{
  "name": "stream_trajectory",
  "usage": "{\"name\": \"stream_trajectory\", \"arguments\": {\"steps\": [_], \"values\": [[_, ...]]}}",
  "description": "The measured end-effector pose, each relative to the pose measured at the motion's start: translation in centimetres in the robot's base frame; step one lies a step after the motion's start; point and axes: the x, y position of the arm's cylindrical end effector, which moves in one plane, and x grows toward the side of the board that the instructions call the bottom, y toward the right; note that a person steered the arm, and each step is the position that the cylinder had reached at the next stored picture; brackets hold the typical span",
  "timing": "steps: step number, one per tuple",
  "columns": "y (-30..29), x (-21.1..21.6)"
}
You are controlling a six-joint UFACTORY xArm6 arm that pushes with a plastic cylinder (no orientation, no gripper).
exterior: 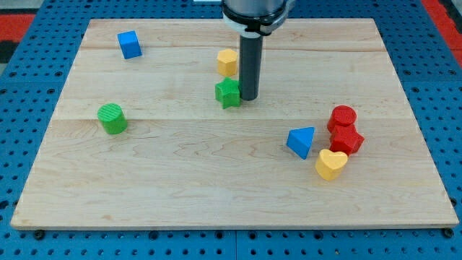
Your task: Point your arm near to yellow heart
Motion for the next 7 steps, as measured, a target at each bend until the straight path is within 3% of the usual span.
{"name": "stream_trajectory", "arguments": {"steps": [2, 4, 6, 7], "values": [[-2.7, -0.6], [-0.9, -0.5], [-0.6, 3.1], [-1.1, 7.7]]}}
